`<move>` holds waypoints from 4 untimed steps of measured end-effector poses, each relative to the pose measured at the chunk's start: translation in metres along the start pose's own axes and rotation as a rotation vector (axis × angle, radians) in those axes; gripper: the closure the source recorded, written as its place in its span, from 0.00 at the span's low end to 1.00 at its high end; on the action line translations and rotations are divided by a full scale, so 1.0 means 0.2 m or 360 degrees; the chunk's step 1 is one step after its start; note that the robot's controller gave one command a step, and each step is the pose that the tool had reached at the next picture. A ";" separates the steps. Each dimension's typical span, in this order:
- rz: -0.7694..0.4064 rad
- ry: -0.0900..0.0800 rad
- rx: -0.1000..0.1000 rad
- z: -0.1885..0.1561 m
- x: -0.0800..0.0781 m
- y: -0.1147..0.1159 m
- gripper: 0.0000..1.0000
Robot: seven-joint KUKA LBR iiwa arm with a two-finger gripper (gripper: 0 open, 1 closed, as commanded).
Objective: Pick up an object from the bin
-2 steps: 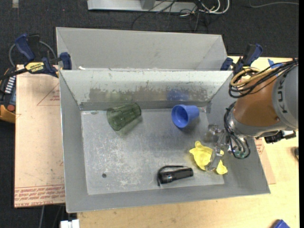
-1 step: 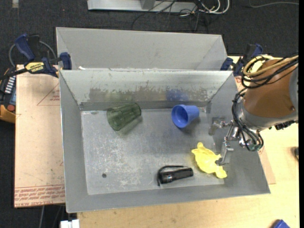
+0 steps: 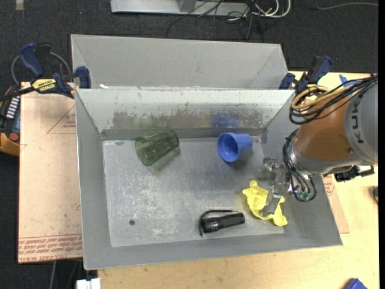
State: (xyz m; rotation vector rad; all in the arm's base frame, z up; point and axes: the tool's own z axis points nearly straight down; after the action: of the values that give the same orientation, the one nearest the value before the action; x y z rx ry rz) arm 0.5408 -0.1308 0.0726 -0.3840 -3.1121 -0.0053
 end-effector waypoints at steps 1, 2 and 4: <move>-0.0076 -0.0019 0.0001 0.02 0.21 0.02 0.00; 0.0284 -0.0003 -0.0002 0.01 0.16 0.06 1.00; 0.0283 -0.0001 -0.0001 0.00 0.16 0.06 1.00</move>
Offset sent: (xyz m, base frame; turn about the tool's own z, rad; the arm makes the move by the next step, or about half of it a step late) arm -0.0292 0.0189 -0.0026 0.1804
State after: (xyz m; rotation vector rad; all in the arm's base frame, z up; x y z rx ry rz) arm 0.5120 -0.1114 0.0721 -0.6593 -3.0661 -0.0058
